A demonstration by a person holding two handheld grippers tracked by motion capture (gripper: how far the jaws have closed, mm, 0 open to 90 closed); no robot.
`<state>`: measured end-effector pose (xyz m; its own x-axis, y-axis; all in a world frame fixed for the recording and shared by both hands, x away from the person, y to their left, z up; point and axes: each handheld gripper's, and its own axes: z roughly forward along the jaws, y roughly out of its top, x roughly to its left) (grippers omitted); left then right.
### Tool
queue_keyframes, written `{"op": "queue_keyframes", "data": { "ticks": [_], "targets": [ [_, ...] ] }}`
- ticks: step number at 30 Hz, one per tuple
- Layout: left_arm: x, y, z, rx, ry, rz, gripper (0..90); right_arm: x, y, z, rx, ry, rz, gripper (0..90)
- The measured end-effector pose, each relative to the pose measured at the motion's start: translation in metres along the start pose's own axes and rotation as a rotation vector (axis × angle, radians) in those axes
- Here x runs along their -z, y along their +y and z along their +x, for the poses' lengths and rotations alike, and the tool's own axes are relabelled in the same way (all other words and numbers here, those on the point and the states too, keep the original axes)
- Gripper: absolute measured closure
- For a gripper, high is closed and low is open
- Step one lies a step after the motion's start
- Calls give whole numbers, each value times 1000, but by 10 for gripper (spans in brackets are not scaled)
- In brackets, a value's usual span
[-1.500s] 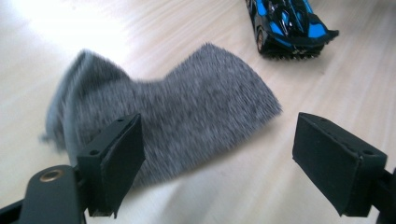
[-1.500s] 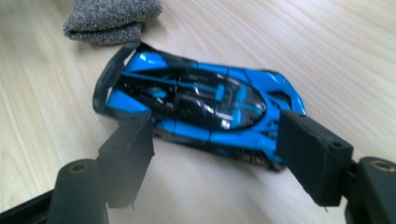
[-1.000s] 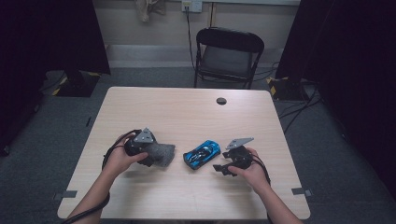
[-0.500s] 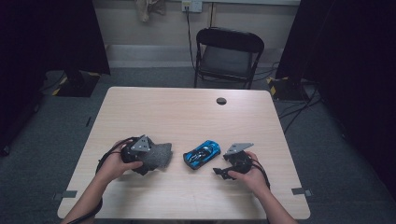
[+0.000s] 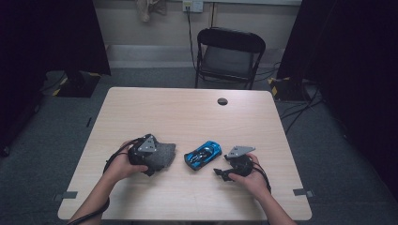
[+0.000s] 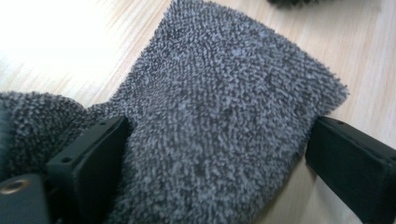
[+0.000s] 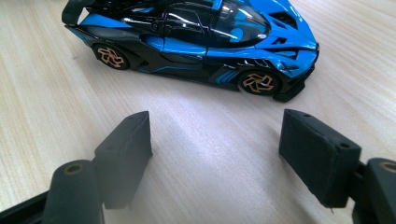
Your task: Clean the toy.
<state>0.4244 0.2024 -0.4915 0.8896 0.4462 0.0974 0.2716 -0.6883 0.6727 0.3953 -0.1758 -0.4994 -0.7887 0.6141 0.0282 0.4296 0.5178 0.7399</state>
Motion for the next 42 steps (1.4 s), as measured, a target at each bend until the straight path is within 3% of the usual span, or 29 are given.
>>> {"op": "queue_keyframes", "data": {
  "ticks": [6,8,9,11,15,16,18,20,26,29,33,36,39,42],
  "targets": [
    [1,3,0,40,26,9,184,0,-1,1,9,-8,-6,250],
    [4,6,1,42,54,16,333,0,-1,2,8,-12,-6,250],
    [5,7,1,55,65,18,422,0,-1,2,8,-12,-6,250],
    [6,12,2,126,70,19,534,0,-1,2,7,-13,-6,250],
    [6,26,6,173,82,1,627,-1,-1,2,9,-11,-6,245],
    [5,32,8,195,82,-18,632,-1,-1,2,11,-10,-6,243],
    [4,42,10,201,77,-39,636,-1,2,1,5,-2,11,222],
    [0,56,11,201,84,-39,636,-1,6,1,1,-10,28,210],
    [-20,83,13,182,73,-2,634,1,25,3,-35,-16,-10,167],
    [-30,92,12,184,56,1,630,-3,32,6,-42,-13,-14,153],
    [-42,99,11,185,60,39,629,-6,37,6,-49,-25,-28,150],
    [-50,103,9,187,56,33,625,-7,42,8,-48,-16,-38,151],
    [-56,109,4,162,55,43,622,-12,45,12,-22,-7,-20,151],
    [-60,114,3,174,63,41,611,-18,46,16,2,-15,-14,150]
  ]
}}
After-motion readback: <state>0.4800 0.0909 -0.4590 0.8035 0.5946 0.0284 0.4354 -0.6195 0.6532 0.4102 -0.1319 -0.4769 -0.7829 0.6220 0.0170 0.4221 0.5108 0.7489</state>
